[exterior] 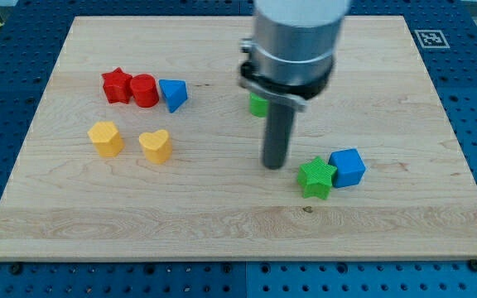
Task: Push the blue triangle right side of the green circle
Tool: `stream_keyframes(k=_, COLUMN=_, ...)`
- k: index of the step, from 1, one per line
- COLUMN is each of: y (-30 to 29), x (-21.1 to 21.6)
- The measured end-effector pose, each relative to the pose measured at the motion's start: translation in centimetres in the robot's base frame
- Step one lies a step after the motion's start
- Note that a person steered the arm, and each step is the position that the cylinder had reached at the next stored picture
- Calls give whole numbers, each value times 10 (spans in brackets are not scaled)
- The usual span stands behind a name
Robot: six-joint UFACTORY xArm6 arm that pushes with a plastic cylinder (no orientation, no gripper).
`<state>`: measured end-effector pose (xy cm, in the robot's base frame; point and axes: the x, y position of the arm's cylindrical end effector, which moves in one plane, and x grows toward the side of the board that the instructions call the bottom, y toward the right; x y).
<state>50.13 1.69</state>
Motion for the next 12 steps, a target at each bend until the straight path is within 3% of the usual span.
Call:
stream_keyframes(k=2, y=-136, x=-64)
stream_keyframes(k=5, y=-139, x=-124)
stream_keyframes(k=9, y=-67, x=-135)
stream_keyframes(k=12, y=42, x=-128)
